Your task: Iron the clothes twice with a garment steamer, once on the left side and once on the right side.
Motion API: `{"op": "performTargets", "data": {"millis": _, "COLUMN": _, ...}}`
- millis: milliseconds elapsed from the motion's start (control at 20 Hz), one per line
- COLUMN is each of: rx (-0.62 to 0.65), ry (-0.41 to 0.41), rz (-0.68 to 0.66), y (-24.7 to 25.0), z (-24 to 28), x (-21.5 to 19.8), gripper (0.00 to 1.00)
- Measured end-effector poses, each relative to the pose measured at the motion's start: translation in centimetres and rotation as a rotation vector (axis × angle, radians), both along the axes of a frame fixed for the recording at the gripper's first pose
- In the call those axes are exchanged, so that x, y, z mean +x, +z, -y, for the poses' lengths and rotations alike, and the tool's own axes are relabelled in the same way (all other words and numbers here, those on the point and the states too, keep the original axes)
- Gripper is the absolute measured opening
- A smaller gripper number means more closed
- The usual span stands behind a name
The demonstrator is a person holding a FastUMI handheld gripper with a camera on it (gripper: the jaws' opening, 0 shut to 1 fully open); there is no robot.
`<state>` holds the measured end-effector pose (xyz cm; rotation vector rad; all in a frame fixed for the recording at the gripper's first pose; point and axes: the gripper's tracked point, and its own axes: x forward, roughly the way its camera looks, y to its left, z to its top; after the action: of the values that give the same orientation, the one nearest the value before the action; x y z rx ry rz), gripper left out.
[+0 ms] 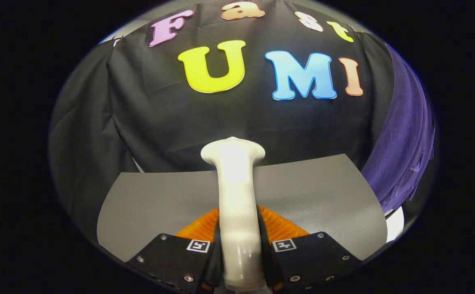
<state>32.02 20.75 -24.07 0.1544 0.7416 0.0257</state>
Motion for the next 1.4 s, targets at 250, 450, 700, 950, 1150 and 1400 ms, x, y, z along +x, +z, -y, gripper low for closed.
{"op": "performTargets", "data": {"millis": 250, "rx": -0.022, "ry": 0.004, "rz": -0.002, "y": 1.4, "z": 0.9, "x": -2.3, "gripper": 0.40}}
{"op": "performTargets", "data": {"millis": 450, "rx": 0.028, "ry": 0.033, "rz": 0.162, "y": 5.5, "z": 2.0, "x": -5.5, "gripper": 0.40}}
{"op": "performTargets", "data": {"millis": 700, "rx": -0.038, "ry": 0.040, "rz": 0.268, "y": 9.9, "z": 7.1, "x": -11.6, "gripper": 0.40}}
{"op": "performTargets", "data": {"millis": 950, "rx": -0.042, "ry": 0.037, "rz": 0.395, "y": 14.3, "z": 13.2, "x": -15.6, "gripper": 0.40}}
{"op": "performTargets", "data": {"millis": 1150, "rx": -0.055, "ry": 0.013, "rz": 0.469, "y": 17.2, "z": 17.8, "x": -17.0, "gripper": 0.40}}
{"op": "performTargets", "data": {"millis": 1400, "rx": -0.089, "ry": -0.077, "rz": 0.537, "y": 21.0, "z": 23.3, "x": -16.9, "gripper": 0.39}}
